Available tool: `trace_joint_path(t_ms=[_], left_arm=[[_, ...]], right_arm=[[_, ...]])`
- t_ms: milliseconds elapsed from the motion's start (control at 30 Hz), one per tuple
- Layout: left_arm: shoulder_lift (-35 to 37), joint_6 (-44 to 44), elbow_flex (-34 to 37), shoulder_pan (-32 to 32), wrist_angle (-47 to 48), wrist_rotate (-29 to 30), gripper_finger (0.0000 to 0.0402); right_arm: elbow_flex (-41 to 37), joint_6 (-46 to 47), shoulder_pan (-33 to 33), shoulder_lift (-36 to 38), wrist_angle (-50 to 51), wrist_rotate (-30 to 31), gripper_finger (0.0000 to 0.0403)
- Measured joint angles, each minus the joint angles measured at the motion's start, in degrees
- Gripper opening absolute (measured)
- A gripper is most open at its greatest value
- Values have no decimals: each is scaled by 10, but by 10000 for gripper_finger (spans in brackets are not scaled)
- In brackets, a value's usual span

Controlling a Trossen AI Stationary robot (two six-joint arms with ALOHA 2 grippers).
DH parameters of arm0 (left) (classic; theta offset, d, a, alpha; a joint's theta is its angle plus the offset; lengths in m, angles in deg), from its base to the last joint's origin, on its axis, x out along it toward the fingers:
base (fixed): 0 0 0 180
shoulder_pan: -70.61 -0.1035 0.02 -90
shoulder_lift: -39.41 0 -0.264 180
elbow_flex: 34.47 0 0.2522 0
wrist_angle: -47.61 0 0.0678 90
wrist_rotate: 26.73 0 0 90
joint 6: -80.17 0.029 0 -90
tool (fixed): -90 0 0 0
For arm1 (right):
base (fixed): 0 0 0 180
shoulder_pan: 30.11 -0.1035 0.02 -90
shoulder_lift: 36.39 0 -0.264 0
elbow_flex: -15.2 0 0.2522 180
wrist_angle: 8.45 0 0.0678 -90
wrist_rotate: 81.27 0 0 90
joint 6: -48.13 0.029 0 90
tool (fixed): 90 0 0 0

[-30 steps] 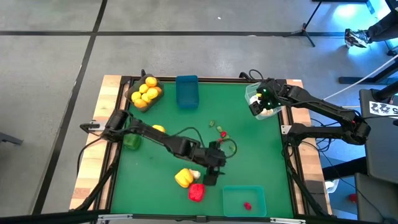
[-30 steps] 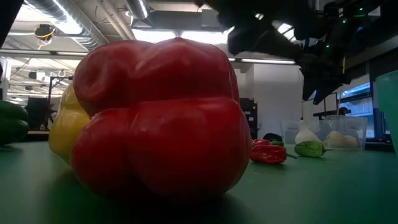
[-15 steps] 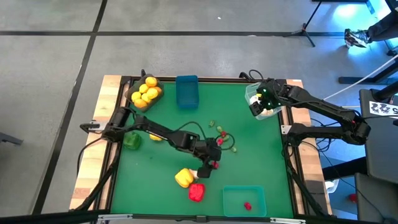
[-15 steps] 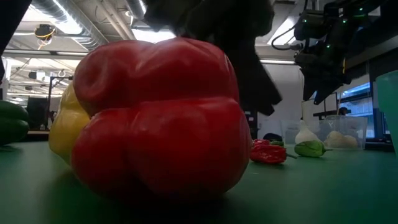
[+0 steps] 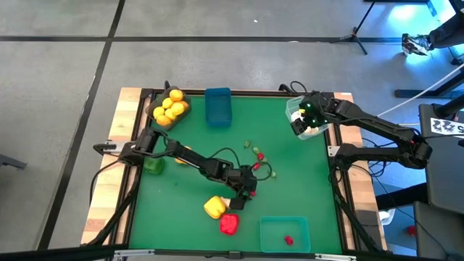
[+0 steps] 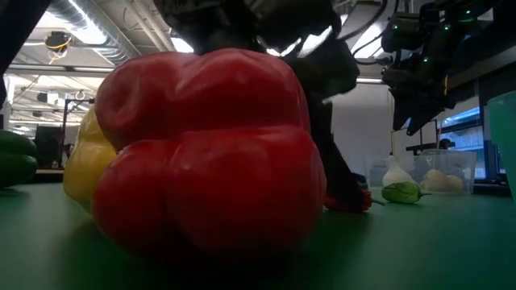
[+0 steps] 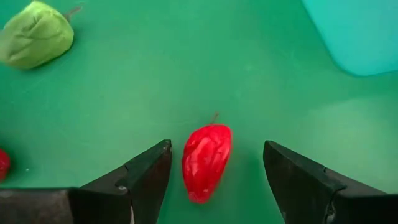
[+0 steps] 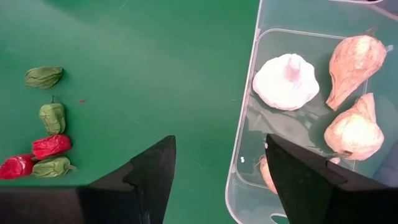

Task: Sort produce into baskets
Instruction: Put the bottom red pepper into light blue bin

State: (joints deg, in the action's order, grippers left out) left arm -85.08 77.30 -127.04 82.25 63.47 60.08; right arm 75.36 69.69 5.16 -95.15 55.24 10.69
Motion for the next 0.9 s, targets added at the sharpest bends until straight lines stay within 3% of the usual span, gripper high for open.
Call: trace_joint_path(t_ms=[200, 600, 900], left_arm=[[-7, 2, -1, -1, -2, -3, 239], [-4, 17, -1, -2, 6, -7, 100], [27, -13, 1, 0, 2, -14, 78]], right_arm=[[0, 0, 0, 0, 0, 1, 243], [0, 7, 0, 0, -1, 6, 243], [0, 7, 0, 0, -1, 6, 243]])
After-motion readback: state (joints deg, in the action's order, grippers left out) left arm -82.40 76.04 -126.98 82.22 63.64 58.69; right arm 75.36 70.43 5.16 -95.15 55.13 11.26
